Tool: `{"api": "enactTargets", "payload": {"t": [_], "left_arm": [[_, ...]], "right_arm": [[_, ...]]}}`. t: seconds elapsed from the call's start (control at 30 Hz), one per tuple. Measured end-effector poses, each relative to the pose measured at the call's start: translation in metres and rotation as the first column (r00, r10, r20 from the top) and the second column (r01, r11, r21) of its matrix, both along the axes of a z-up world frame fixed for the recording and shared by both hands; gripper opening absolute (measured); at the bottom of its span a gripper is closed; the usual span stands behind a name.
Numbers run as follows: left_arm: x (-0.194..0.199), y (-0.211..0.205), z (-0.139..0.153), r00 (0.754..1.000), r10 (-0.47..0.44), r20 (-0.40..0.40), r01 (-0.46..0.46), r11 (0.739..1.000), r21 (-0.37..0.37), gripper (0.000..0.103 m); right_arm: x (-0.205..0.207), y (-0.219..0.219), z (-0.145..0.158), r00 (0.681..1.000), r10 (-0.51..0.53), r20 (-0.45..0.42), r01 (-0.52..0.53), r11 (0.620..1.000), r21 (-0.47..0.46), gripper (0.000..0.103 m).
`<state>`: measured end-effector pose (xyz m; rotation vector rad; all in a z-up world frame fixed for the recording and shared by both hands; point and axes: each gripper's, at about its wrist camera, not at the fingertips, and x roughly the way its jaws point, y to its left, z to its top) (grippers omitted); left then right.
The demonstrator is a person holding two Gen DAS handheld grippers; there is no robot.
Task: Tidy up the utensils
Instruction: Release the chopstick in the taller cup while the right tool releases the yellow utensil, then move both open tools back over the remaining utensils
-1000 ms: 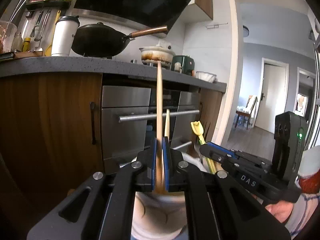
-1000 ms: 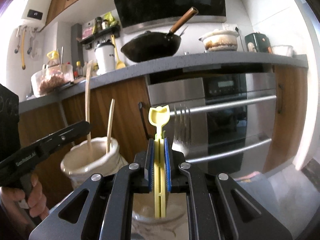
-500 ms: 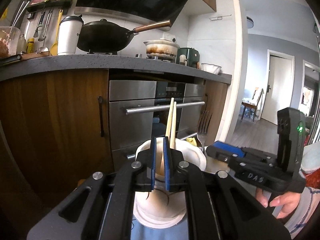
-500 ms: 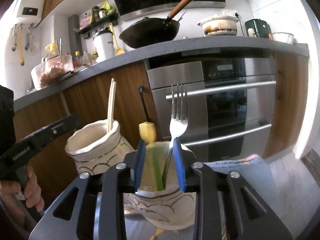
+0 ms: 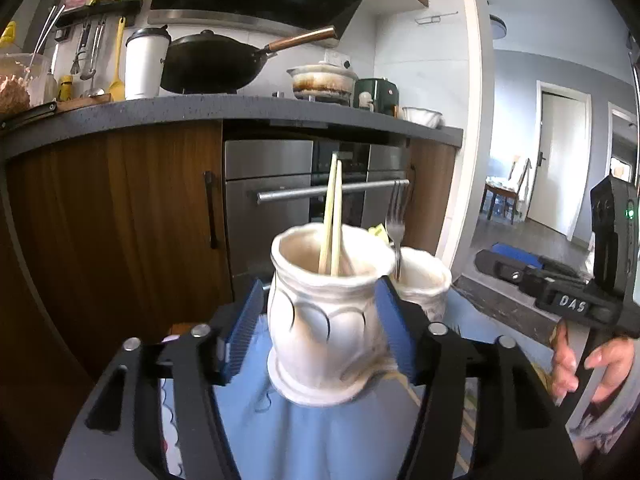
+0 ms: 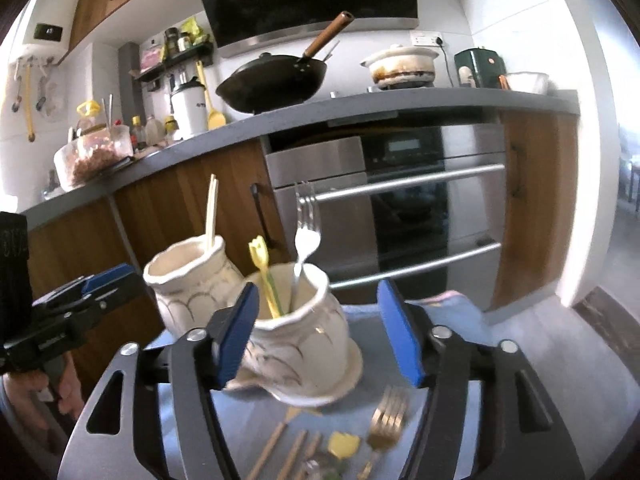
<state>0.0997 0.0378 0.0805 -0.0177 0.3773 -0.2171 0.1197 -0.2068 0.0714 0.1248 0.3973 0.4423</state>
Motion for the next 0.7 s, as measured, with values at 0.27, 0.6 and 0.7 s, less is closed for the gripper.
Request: {"api": "enactTargets", "payload": {"t": [0.27, 0.6, 0.7], "left_arm": [[-0.018, 0.003, -0.008, 0.999, 0.008, -0.039, -0.007, 1.000, 0.023, 0.094], [-0.037, -0.014, -0.015, 0.997, -0.024, -0.078, 0.029, 0.997, 0.069, 0.097], [-0.039, -0.021, -0.020, 0.993, -0.049, -0.110, 0.057, 0.996, 0.069, 0.097]], "right_arm": [[-0.022, -0.030, -0.007, 0.999, -0.033, -0.024, 0.032, 0.999, -0.036, 0.088], [-0.042, -0.047, -0.007, 0.998, -0.069, -0.007, 0.068, 0.993, -0.092, 0.098], [-0.042, -0.046, -0.012, 0.996, -0.078, -0.033, 0.073, 0.988, -0.139, 0.098]]}}
